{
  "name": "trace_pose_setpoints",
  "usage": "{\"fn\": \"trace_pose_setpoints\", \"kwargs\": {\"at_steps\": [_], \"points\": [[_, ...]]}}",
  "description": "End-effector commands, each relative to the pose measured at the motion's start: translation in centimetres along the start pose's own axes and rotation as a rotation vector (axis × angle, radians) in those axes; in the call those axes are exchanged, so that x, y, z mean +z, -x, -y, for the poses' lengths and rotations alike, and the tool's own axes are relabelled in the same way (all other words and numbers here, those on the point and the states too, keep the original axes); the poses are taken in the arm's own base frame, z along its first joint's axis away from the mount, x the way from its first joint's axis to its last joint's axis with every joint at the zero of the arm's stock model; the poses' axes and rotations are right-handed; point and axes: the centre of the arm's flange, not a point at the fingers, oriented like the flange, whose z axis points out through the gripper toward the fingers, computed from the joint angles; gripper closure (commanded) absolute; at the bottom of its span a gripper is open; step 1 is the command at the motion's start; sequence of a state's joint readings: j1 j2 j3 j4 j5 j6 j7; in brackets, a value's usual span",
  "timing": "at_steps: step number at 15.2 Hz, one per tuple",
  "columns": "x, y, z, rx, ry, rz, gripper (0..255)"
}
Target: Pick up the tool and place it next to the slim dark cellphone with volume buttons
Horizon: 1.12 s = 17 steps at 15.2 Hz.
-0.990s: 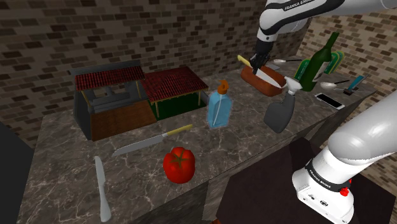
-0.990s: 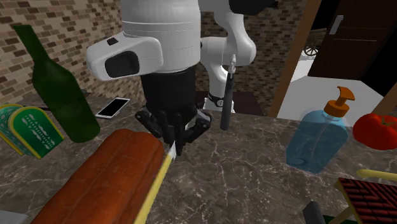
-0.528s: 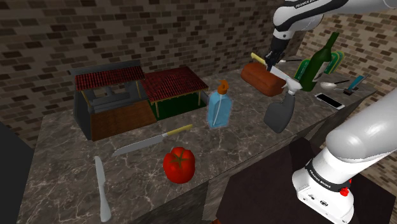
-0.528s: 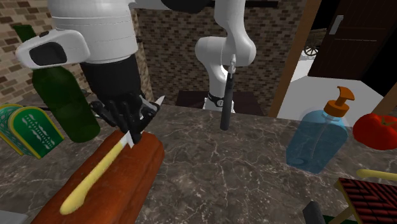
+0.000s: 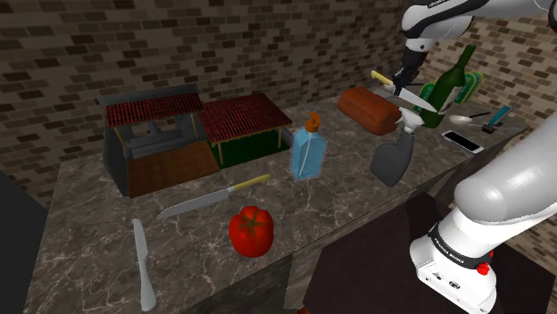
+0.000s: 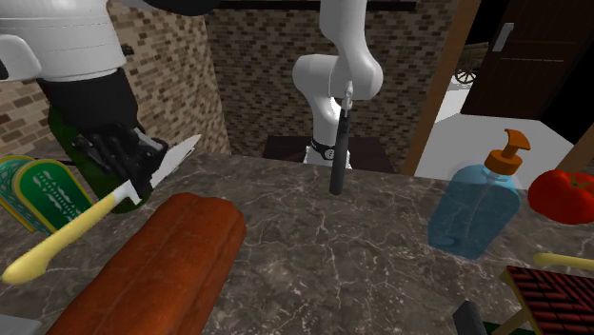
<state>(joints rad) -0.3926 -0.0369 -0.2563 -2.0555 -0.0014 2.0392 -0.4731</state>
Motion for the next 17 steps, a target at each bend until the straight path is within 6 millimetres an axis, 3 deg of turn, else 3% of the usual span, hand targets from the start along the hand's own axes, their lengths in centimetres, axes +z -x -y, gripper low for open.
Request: {"fn": "trace_pose_setpoints", "kwargs": {"at_steps": [1,6,17], "points": [[0.3,0.4,-2.7,-0.002,0.001,0.0,255],[0.2,0.9,-9.0,-0.002,0.001,0.0,255],[6.0,1.1,-9.0,-0.002,0.001,0.0,255]]}}
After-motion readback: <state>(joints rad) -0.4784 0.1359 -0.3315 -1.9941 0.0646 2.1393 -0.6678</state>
